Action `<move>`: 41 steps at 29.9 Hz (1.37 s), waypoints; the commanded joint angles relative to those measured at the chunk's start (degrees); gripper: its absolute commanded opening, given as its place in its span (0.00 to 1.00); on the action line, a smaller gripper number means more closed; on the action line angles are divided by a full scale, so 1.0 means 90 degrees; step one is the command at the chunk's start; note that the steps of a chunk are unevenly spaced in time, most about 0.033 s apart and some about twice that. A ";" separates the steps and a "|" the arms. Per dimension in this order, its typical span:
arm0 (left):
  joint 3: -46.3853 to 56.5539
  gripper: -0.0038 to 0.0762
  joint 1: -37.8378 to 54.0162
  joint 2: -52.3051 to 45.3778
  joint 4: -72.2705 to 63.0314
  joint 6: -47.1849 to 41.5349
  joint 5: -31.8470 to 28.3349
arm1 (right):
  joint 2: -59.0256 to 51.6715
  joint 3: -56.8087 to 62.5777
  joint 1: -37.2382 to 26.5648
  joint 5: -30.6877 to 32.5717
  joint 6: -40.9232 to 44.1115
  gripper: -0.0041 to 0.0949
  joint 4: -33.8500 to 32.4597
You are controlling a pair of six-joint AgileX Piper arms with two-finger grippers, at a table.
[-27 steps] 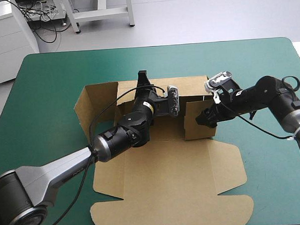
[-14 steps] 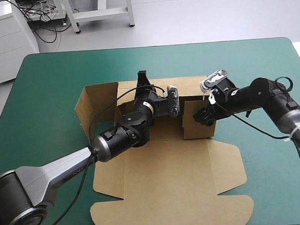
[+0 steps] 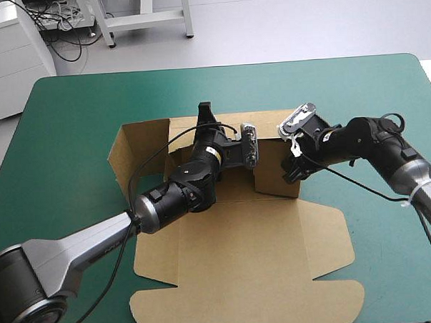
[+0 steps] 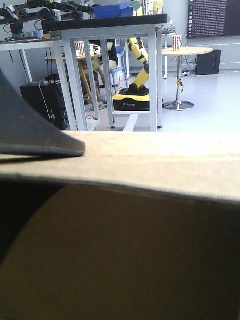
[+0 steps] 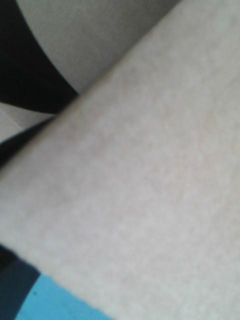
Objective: Fold the box
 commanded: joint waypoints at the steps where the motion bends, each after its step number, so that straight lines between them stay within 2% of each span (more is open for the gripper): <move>1: 0.0127 0.01 -0.0158 0.0096 -0.1311 -0.0116 -0.0210 | -0.0207 -0.0150 0.0058 -0.0119 0.0237 0.36 -0.0124; 4: 0.0127 0.01 -0.0158 0.0096 -0.1311 -0.0116 -0.0182 | -0.0207 -0.0150 0.0058 -0.0147 0.0237 0.19 0.0090; 9: 0.0127 0.01 -0.0158 0.0096 -0.1311 -0.0116 -0.0086 | -0.0207 -0.0150 0.0058 -0.0175 0.0237 0.02 0.0357; 14: 0.0127 0.02 -0.0211 0.0028 -0.1405 -0.0024 -0.0086 | -0.0207 -0.0150 0.0058 -0.0121 0.0350 0.02 0.0422; 16: 0.0127 0.06 -0.0270 -0.0045 -0.1430 0.0206 -0.0086 | -0.0207 -0.0150 0.0058 -0.0134 0.0538 0.02 0.0422; 20: 0.0127 0.26 -0.0378 -0.0296 -0.1475 0.0312 -0.0086 | -0.0207 -0.0150 0.0058 -0.0167 0.0678 0.02 0.0423; 22: 0.0127 0.40 -0.0413 -0.0480 -0.1603 0.0312 0.0016 | -0.0207 -0.0150 0.0058 -0.0183 0.0774 0.02 0.0411; 26: 0.0127 0.66 -0.0422 -0.0816 -0.1755 0.0312 0.0465 | -0.0207 -0.0150 0.0058 -0.0183 0.0932 0.02 0.0411; 28: 0.0127 0.74 -0.0422 -0.0971 -0.1844 0.0312 0.0698 | -0.0207 -0.0150 0.0058 -0.0183 0.1030 0.02 0.0411; 34: 0.0127 0.75 -0.0524 -0.1602 -0.2670 0.0657 0.0884 | -0.0207 -0.0150 0.0058 -0.0202 0.1092 0.02 0.0411; 41: 0.0127 0.75 -0.1435 -0.2054 -0.2147 0.0703 0.1404 | -0.0207 -0.0150 0.0058 -0.0242 0.1294 0.02 0.0357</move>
